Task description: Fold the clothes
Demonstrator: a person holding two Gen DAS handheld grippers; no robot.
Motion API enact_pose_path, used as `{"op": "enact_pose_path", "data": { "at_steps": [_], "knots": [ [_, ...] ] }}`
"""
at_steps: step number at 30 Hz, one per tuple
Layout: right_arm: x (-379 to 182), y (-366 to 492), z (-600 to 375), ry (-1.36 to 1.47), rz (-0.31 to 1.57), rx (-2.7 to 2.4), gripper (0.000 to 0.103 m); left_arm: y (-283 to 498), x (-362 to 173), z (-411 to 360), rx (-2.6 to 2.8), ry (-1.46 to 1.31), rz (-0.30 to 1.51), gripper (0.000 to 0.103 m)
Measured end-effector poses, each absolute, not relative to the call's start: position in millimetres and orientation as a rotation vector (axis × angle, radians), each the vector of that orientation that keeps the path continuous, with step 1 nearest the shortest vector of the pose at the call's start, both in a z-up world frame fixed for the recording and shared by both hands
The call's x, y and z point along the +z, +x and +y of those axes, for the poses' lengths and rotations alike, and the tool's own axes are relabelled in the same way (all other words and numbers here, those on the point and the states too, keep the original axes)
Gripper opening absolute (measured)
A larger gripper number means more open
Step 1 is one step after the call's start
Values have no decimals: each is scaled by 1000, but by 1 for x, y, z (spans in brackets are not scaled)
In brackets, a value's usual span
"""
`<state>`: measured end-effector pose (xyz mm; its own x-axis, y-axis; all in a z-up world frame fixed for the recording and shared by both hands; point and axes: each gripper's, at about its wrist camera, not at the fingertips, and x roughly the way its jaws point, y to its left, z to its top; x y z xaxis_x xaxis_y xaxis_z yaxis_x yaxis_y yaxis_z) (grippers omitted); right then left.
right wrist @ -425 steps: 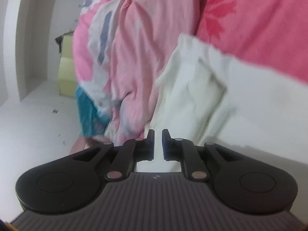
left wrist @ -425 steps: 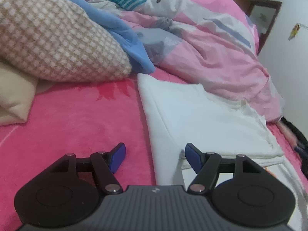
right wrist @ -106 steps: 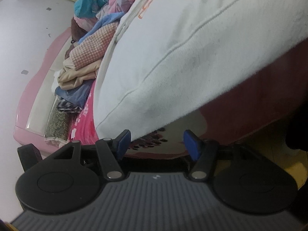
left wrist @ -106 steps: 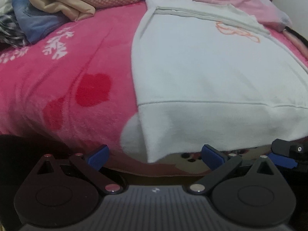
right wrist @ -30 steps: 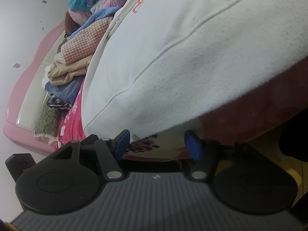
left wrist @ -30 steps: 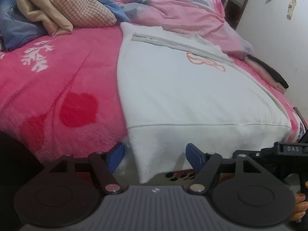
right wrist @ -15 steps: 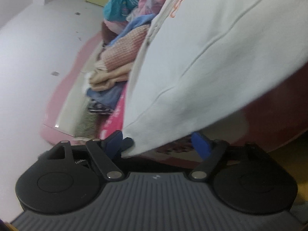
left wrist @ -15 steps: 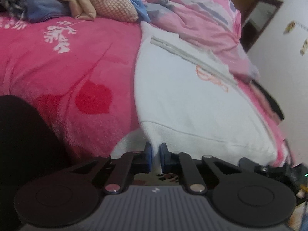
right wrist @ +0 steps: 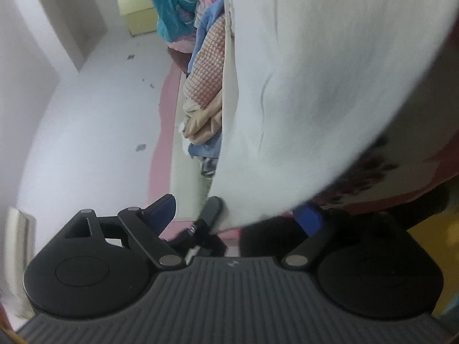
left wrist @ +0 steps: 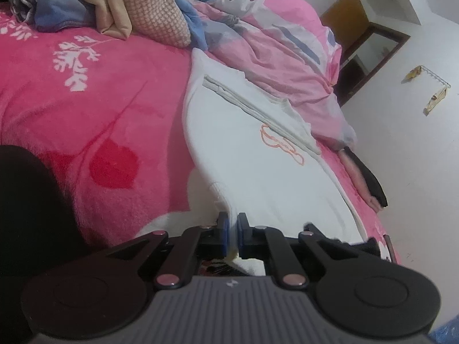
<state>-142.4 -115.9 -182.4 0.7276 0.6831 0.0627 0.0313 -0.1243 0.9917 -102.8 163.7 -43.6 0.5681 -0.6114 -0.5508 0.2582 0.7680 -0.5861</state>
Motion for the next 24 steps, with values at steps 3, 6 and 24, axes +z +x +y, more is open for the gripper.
{"op": "enact_pose_path", "data": {
  "at_steps": [3, 6, 24],
  "knots": [
    [-194, -135, -107, 1730, 578, 641, 88, -103, -44, 168, -551, -493, 812, 7],
    [-206, -131, -99, 1814, 568, 660, 83, -103, -46, 172, -567, -496, 810, 7],
    [-193, -112, -89, 1765, 516, 643, 4, -75, -76, 201, -660, -600, 844, 63]
  ]
}}
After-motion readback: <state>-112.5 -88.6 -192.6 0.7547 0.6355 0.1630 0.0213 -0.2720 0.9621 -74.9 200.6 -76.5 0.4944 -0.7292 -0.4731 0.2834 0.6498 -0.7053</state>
